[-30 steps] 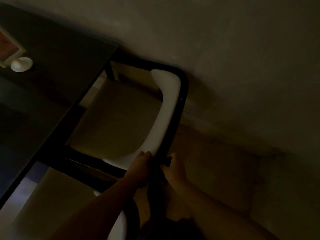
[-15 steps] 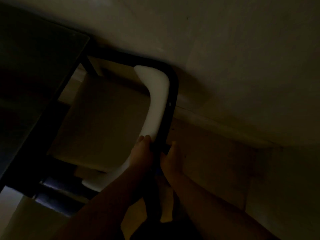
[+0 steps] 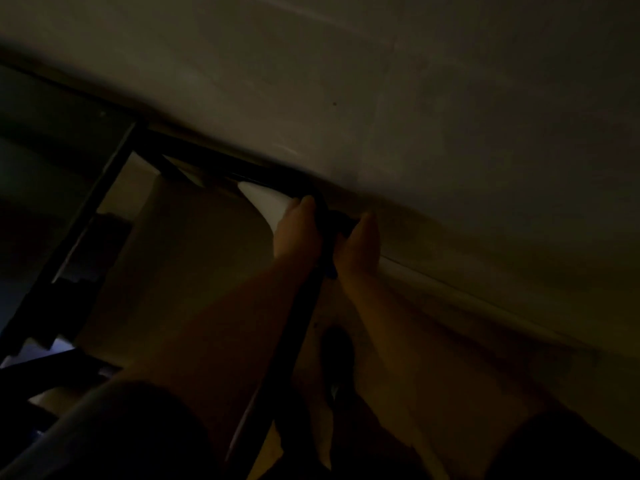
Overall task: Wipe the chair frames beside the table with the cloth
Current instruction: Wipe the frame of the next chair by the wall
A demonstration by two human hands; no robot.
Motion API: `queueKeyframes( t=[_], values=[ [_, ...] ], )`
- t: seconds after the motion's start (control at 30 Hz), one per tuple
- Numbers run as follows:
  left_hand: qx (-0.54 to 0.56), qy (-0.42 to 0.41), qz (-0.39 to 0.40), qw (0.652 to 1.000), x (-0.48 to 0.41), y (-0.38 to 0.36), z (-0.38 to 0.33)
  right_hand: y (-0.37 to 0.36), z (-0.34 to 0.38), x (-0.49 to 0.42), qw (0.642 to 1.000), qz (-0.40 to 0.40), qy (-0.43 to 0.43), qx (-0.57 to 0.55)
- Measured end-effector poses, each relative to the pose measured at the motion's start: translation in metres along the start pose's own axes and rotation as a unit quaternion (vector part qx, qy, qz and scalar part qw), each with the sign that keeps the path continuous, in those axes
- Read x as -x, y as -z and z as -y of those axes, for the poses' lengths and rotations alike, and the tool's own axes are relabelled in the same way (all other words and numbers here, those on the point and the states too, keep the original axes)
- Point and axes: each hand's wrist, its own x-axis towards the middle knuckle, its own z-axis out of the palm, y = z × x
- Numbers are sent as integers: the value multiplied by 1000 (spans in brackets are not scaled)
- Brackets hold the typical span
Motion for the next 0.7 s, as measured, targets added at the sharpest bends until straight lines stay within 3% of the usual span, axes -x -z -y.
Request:
queueKeyframes(
  t=[0.27, 0.6, 0.7],
  values=[
    [49, -7, -37, 998, -58, -16, -11, -3, 12, -45, 996, -43, 39, -67],
    [53, 31, 21, 998, -5, 11, 12, -1, 5, -3, 994, 52, 69, 75],
    [34, 11, 29, 999, 38, 17, 26, -3, 0, 34, 996, 65, 41, 49]
  ],
)
